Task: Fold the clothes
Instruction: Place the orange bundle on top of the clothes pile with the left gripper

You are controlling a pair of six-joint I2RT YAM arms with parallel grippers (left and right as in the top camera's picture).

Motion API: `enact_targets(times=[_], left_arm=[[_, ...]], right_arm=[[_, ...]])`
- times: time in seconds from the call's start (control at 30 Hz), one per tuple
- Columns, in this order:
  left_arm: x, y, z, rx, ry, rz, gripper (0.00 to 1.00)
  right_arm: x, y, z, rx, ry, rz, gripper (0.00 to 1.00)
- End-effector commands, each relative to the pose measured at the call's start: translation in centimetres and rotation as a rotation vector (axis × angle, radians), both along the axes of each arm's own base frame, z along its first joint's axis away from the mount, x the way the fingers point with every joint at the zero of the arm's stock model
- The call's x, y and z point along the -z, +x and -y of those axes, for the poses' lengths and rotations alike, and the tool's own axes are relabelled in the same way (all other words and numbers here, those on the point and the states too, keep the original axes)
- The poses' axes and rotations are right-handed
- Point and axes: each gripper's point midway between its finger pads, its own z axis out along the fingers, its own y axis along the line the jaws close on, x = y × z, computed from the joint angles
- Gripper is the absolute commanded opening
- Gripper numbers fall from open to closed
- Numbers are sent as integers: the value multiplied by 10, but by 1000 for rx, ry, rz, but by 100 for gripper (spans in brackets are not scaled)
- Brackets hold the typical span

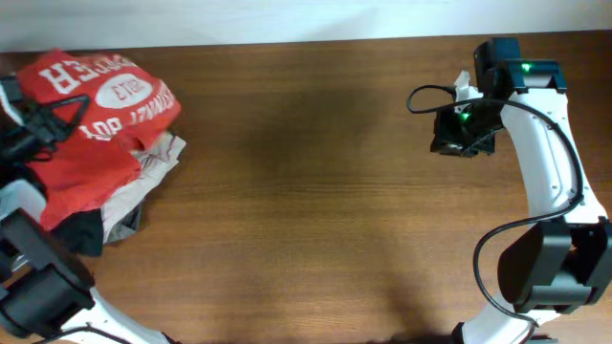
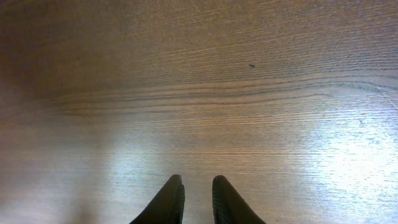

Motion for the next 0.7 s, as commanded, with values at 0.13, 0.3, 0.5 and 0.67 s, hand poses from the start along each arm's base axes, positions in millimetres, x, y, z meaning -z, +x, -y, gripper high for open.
enact_targets(times=[0.13,0.3,0.5,0.67], left_arm=[[-54,-33,-39,-94,-56,-69,1],[-55,-43,-60,-144,-57,-66,1],[-68,-42,-40,-118,-60,-64,1],[-75,-33,-35,-129,-171,-124,1]], right_arm=[[-3,1,-3,-2,6,5,21],[-3,1,-3,-2,6,6,21],[-3,1,-3,2,6,6,21],[-3,1,-3,23,13,0,21]])
